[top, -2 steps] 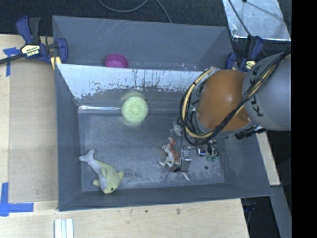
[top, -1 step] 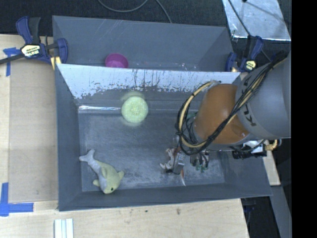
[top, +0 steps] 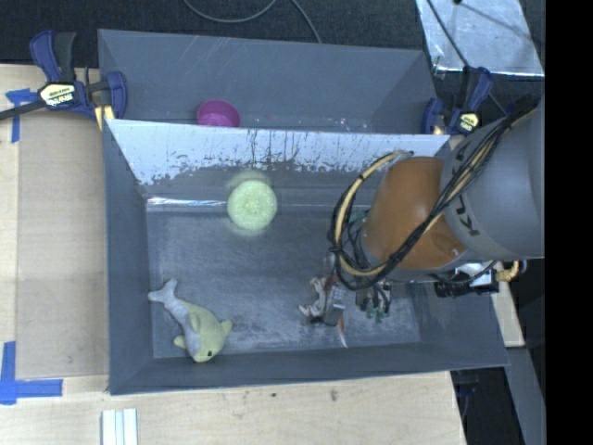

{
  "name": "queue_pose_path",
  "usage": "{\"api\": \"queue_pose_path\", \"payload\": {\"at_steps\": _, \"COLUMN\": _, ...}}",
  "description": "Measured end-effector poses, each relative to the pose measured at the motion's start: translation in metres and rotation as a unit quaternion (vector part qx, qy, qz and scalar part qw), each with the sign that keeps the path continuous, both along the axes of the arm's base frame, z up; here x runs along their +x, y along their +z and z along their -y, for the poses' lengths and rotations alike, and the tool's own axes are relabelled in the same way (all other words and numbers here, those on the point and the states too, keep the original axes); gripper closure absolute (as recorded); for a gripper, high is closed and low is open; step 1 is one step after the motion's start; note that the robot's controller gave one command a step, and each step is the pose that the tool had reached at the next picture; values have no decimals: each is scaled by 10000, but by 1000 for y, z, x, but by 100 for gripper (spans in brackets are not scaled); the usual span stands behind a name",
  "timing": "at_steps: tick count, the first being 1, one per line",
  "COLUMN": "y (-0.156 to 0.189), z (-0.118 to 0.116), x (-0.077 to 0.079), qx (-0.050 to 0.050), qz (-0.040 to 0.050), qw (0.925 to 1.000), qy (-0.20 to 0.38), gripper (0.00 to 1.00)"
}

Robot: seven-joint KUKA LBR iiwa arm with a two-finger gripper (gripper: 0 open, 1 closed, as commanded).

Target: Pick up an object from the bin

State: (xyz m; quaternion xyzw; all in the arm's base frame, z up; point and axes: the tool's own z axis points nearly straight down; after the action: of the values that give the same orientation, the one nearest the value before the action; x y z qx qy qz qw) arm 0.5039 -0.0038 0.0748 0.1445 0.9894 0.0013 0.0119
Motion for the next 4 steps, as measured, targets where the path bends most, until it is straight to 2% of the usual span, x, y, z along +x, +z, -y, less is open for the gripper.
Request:
{"api": "queue_pose_path", "payload": {"at_steps": 2, "y": 16, "z": 0, "x": -2, "qx": 5, "qz": -77, "qw": 10000, "qy": 5, "gripper": 100}}
{"api": "queue_pose_path", "payload": {"at_steps": 4, "y": 46, "z": 0, "x": -2, "qx": 4, "qz": -108, "qw": 9999, "qy": 9, "gripper": 100}}
